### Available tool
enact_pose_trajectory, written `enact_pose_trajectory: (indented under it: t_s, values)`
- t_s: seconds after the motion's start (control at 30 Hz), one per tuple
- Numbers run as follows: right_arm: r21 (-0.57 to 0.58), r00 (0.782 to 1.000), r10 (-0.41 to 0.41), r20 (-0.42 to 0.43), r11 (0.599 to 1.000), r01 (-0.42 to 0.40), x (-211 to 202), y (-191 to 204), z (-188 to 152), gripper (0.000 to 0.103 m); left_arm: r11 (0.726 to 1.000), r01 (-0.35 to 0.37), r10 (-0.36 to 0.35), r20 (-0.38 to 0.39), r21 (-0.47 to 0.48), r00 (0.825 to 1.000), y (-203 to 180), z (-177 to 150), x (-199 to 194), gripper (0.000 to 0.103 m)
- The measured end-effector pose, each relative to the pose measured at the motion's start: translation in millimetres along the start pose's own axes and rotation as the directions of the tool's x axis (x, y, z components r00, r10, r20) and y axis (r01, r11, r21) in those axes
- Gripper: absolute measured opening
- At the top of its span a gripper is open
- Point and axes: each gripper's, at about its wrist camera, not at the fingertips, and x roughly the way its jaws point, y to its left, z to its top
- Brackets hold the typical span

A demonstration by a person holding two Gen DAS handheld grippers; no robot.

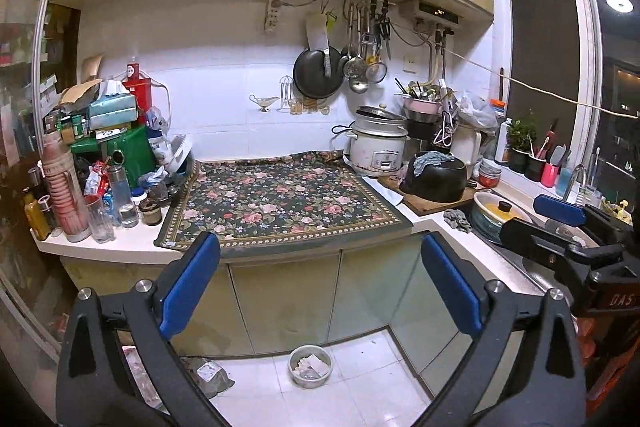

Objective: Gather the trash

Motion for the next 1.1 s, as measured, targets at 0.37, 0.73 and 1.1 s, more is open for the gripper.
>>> enact_pose_trajectory:
  t_s: [0.37, 0.73, 1.1]
  values:
    - [0.005, 0.999, 0.009, -0.041, 1.000, -0.008, 1, -10, 0, 0.103, 1.000, -0.017, 0.017, -0.020, -0.005, 1.000, -6, 0, 5, 0.102]
    - [0.028, 0.998, 0.028, -0.053, 0.999, -0.027, 4, -13, 0, 0.103, 0.999, -0.035, 0.034, -0.033, -0.024, 0.999, -9, 5, 18, 0.102]
    - [0.029, 0.998, 0.034, -0.051, 0.999, -0.032, 5, -11, 1, 0.103, 0.999, -0.039, 0.038, -0.027, -0.031, 0.999, -9, 6, 22, 0.102]
